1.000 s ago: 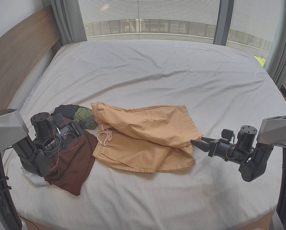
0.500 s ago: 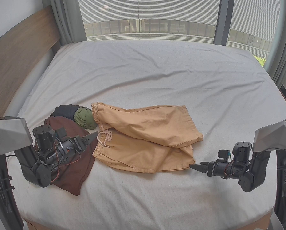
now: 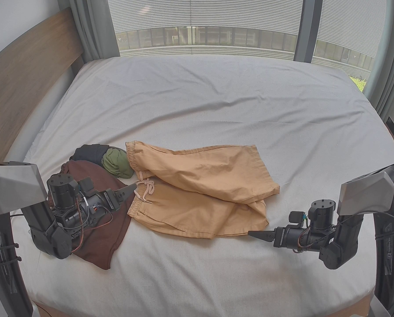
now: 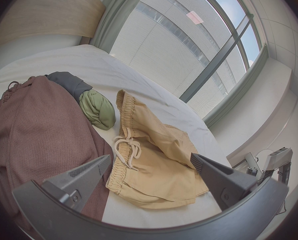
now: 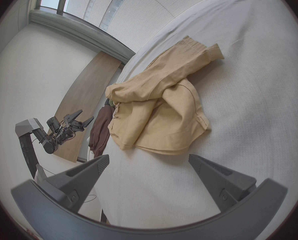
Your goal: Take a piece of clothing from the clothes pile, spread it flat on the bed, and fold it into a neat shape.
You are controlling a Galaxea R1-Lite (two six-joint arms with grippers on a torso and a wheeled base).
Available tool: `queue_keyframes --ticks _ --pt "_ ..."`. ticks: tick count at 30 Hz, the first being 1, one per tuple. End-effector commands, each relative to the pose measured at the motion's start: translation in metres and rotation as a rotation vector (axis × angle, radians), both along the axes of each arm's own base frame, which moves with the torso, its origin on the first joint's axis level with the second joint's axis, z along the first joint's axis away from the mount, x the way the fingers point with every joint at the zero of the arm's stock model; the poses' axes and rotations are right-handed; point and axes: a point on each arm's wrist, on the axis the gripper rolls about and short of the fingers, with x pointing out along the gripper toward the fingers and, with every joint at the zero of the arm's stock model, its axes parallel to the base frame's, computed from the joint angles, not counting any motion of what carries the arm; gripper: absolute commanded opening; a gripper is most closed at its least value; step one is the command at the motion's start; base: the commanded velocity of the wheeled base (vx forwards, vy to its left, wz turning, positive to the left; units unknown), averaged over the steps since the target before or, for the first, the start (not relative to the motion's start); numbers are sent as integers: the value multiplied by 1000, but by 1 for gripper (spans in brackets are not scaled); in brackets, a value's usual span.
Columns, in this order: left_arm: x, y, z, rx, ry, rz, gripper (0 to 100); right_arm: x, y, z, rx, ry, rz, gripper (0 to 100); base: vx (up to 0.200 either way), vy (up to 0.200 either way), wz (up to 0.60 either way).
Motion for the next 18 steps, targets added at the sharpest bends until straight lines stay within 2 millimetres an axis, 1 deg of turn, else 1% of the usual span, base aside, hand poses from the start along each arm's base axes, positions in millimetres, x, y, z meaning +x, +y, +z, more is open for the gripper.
queue_keyframes --ticks 1,5,10,11,13,17,18 --pt "0 0 -1 1 3 -2 100 3 10 -12 -3 25 -12 100 0 0 0" --pt "1 0 -1 -1 -7 -1 100 11 18 -16 34 44 -32 100 0 0 0" --pt "1 0 -1 -3 -10 -1 100 17 20 -17 55 51 -71 100 0 0 0" --pt "1 0 -1 -3 -10 -1 100 23 21 -20 54 33 -99 100 0 0 0" --pt "1 -1 0 -3 -11 -1 100 27 22 -25 48 14 -122 100 0 0 0" --pt "1 -1 0 -3 -11 -1 100 28 23 -27 50 8 -129 100 0 0 0" --pt "1 -1 0 -3 -11 -1 100 27 23 -28 50 12 -131 0 0 0 0"
